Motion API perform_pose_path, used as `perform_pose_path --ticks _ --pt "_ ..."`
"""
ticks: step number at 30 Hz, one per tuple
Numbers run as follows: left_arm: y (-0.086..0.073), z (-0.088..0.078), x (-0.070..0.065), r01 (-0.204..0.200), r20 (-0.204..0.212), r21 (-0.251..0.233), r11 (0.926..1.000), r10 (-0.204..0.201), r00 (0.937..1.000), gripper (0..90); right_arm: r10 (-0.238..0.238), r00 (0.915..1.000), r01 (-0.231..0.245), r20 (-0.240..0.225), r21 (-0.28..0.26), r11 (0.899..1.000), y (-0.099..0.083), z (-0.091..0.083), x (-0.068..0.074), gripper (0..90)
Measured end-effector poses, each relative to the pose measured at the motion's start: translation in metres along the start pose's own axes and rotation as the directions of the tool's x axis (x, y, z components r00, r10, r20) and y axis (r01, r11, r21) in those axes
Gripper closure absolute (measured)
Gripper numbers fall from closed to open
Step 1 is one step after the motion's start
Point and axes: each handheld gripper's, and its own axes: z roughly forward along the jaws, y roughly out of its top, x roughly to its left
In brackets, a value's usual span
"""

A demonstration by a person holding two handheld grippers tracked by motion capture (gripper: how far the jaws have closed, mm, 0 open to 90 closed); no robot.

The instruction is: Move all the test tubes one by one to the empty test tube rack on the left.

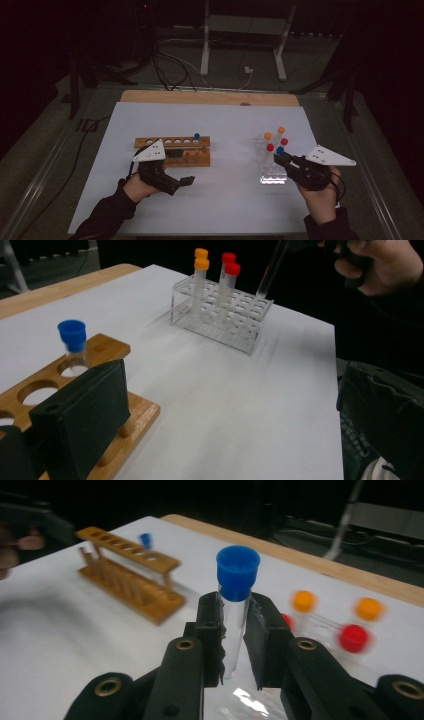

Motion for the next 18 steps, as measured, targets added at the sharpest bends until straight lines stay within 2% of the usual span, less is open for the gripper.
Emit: perform_pose_path --ticks 6,8,10,18 --pt "0.006 0.008 -0.004 -0.010 0.029 0.005 0.9999 0.010 0.9995 1.3 -0.021 0.9968 0.024 -0.078 0.047 0.999 -0.005 0.021 0.019 76.9" --pt "0.008 0.012 -0.004 0.007 0.040 0.008 0.9999 -0.008 0.9992 1.3 -0.022 0.9944 0.028 -0.103 0.062 0.998 -0.007 0.028 0.023 76.9" --pt "0.009 0.015 -0.005 0.007 0.050 0.009 0.9999 -0.008 0.9987 1.3 -0.024 0.9916 0.034 -0.127 0.072 0.997 -0.010 0.033 0.028 76.9" --pt "0.018 0.028 -0.014 -0.037 0.094 0.001 0.9993 0.037 0.9948 7.4 -0.033 0.9764 0.060 -0.213 0.124 0.990 -0.017 0.053 0.050 76.9"
